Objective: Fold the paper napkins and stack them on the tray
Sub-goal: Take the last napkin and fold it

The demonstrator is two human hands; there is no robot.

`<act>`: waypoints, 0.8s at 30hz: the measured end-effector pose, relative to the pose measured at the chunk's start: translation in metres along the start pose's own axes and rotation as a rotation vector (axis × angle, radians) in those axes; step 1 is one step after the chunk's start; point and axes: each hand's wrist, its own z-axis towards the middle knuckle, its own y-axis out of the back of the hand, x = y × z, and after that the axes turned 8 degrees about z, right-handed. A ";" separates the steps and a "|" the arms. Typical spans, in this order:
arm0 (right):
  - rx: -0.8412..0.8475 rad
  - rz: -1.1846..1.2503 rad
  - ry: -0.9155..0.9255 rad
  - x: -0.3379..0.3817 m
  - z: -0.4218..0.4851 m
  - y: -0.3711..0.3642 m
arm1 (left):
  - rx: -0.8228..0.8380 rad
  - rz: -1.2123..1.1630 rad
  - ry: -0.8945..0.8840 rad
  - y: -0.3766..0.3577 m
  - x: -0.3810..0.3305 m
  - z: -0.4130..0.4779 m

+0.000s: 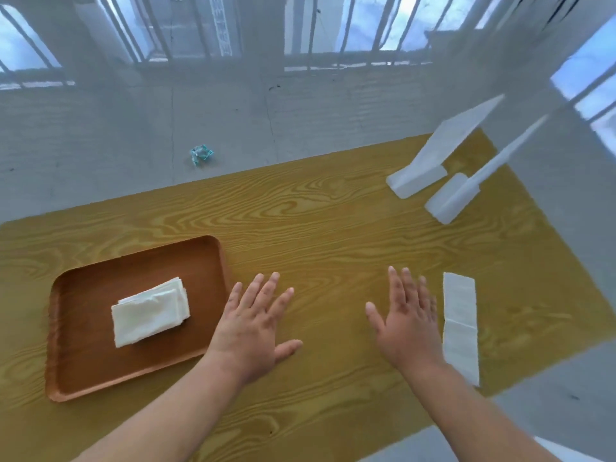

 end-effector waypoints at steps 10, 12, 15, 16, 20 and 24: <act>0.124 -0.020 -0.215 -0.056 -0.016 0.007 | 0.089 -0.078 -0.066 0.008 -0.070 0.050; 0.134 -0.035 -0.116 -0.046 -0.016 -0.003 | 0.071 -0.103 -0.085 0.010 -0.070 0.050; 0.174 -0.031 0.088 -0.023 -0.014 -0.015 | 0.044 -0.120 -0.123 0.012 -0.066 0.047; 0.198 -0.011 0.172 -0.014 -0.013 -0.019 | 0.034 -0.108 -0.137 0.012 -0.063 0.046; 0.390 0.076 0.510 0.028 -0.004 -0.033 | 0.034 -0.071 -0.154 0.007 -0.048 0.034; 0.408 0.048 0.649 0.055 -0.005 -0.040 | 0.081 -0.069 -0.056 0.001 -0.021 0.019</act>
